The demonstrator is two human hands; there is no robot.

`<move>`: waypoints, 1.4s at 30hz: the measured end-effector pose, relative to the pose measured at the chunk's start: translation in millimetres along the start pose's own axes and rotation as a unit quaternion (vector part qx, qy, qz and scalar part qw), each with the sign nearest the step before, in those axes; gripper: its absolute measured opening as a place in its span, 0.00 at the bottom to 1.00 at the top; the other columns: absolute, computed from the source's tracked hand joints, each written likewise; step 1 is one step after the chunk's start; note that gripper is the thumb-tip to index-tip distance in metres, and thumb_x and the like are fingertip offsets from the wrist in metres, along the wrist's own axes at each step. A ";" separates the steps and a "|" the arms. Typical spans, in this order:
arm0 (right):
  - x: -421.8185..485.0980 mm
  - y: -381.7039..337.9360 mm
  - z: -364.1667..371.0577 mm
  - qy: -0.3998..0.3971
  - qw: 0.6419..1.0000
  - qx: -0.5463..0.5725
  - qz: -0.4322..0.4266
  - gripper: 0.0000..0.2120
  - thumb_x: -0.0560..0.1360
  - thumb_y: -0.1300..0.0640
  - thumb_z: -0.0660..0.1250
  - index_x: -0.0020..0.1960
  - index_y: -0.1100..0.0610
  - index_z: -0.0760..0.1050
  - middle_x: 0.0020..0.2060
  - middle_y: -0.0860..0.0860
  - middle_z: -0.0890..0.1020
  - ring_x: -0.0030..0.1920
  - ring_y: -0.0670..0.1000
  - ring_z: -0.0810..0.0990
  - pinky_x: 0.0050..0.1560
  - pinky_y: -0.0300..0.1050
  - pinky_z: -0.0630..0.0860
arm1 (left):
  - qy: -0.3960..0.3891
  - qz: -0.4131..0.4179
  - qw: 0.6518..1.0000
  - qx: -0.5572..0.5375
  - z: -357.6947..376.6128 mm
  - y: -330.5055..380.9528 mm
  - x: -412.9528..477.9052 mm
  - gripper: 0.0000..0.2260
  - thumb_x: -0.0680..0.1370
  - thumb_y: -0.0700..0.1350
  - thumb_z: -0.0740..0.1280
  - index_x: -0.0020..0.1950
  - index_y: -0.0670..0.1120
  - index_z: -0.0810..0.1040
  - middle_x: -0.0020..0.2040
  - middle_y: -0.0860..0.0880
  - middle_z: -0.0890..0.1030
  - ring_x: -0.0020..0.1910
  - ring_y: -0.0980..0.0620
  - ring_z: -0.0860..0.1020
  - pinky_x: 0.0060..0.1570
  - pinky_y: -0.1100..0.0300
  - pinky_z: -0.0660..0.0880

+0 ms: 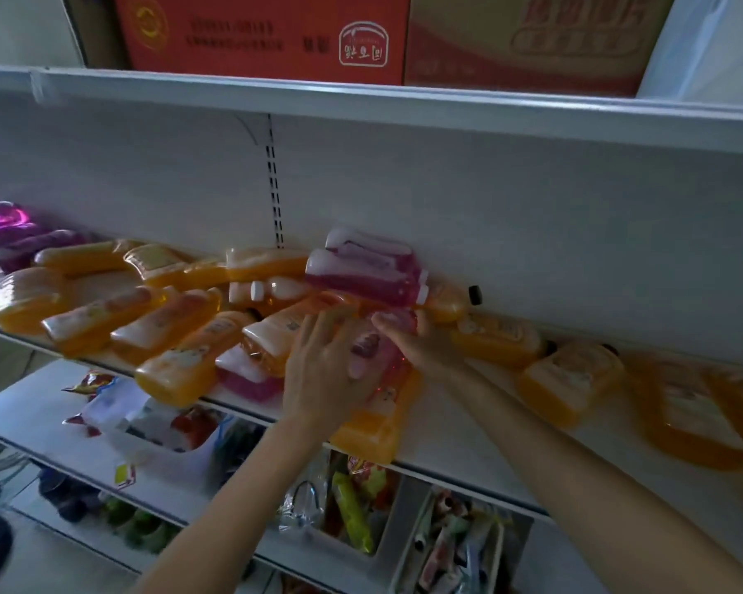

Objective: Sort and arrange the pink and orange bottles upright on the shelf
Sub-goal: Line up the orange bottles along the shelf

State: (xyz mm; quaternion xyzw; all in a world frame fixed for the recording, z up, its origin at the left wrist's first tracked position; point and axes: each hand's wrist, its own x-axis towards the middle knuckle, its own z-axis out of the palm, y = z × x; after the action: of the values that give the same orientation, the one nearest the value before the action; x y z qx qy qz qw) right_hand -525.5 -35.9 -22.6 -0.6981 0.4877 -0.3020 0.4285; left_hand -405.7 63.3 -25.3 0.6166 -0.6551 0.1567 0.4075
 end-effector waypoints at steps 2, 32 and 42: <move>1.1 2.5 4.8 0.024 0.999 0.047 -0.014 0.16 0.70 0.44 0.72 0.54 0.48 0.72 0.46 0.38 0.77 0.53 0.44 0.78 0.51 0.35 0.74 | -0.178 -0.064 0.980 0.061 -7.8 -10.8 5.5 0.38 0.65 0.70 0.51 0.68 0.49 0.68 0.65 0.47 0.73 0.66 0.43 0.65 0.65 0.51 0.59; 2.5 -79.8 37.4 0.239 0.921 0.256 -0.173 0.18 0.72 0.57 0.71 0.60 0.59 0.74 0.52 0.51 0.81 0.47 0.45 0.82 0.40 0.38 0.77 | -0.133 -0.060 0.919 -0.366 -36.9 -76.6 35.3 0.52 0.51 0.62 0.79 0.71 0.50 0.64 0.62 0.58 0.70 0.60 0.63 0.70 0.56 0.73 0.70; 60.8 -118.9 91.0 -0.051 0.967 0.176 -0.178 0.32 0.67 0.59 0.74 0.67 0.48 0.64 0.58 0.49 0.76 0.55 0.48 0.79 0.49 0.49 0.81 | -0.062 -0.165 0.883 -0.435 -55.3 -151.7 42.9 0.48 0.53 0.52 0.80 0.70 0.52 0.63 0.59 0.50 0.77 0.54 0.54 0.79 0.49 0.50 0.80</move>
State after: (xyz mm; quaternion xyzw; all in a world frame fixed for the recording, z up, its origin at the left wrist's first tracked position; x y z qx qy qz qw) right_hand -378.1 -46.8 42.8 -0.7017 0.2722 -0.4189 0.5079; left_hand -240.9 44.4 -5.0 0.4854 -0.5701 -0.2521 0.6131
